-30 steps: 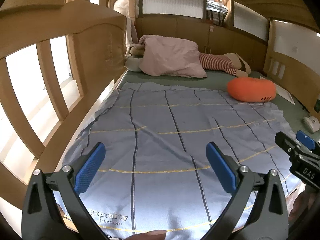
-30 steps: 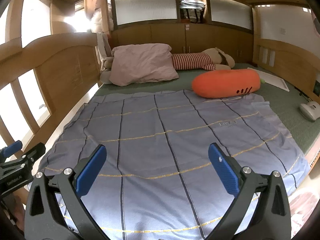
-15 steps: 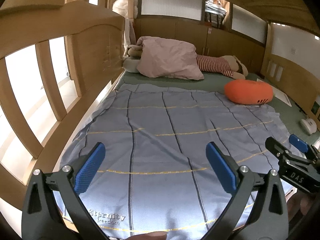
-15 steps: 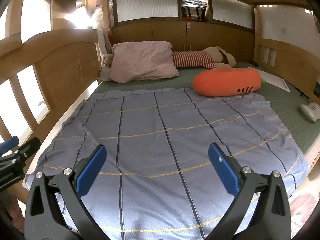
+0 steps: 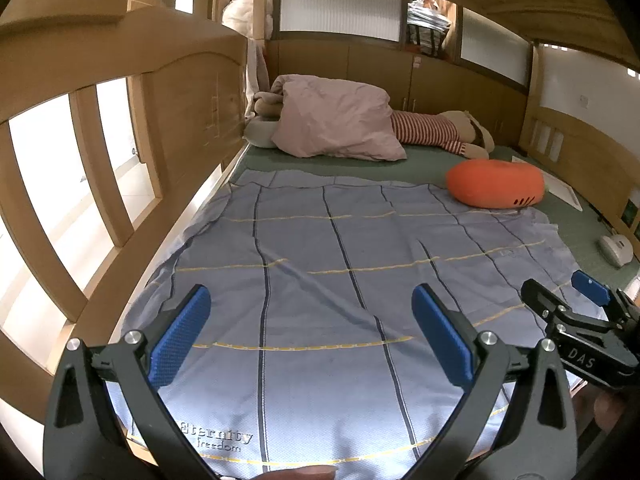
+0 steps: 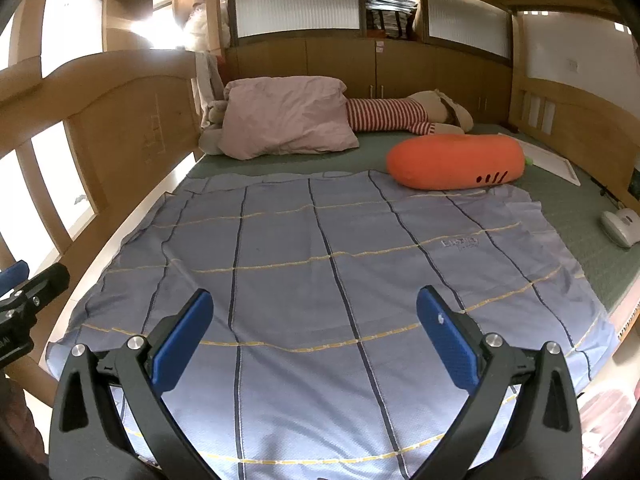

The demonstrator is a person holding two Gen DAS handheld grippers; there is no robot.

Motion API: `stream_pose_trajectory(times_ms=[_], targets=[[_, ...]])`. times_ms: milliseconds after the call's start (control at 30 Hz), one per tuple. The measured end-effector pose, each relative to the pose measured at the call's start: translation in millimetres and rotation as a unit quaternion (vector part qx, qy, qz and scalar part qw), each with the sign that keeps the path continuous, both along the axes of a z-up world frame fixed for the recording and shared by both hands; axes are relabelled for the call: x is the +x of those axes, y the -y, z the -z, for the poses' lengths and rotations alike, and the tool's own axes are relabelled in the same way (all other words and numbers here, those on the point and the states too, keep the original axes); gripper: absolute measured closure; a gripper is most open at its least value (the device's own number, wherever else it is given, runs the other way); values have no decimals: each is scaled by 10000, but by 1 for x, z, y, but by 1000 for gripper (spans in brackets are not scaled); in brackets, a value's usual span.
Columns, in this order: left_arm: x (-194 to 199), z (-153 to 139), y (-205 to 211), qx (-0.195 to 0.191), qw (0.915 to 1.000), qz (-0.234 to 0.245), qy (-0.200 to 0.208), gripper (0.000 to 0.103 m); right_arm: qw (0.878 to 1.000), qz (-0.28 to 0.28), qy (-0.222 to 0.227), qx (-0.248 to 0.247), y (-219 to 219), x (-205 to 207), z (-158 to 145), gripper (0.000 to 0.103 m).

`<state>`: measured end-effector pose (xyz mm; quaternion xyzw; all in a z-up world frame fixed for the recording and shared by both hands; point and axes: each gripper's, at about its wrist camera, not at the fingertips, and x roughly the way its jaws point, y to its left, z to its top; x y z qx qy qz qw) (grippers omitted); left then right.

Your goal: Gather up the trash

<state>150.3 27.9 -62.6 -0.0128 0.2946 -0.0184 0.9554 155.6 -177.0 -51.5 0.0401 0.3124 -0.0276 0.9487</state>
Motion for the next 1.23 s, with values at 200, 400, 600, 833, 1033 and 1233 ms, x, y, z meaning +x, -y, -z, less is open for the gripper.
stream_pose_trajectory(times_ms=[200,400,600,833,1033,1233], targets=[[1,2,0,3,10000,45,-9,3,10000,-2,3,12,0,0,0,4],[1,2,0,-31,10000,12,-12,3,10000,4,5,9,1,0,1,4],[2,4,3,85,10000,-23,4,3,10000,-6,-6,6,1,0,1,4],[4,7,6,100,9999,-8,-4,3,10000,-7,-32,4,5,0,3,4],[15,15,10,184,9997,67,-124,3,9999,20,-104,-31,10,5,10,4],[24,13,9,-101,9997,94,-196,3,9998,58,-157,50,20,13,12,4]])
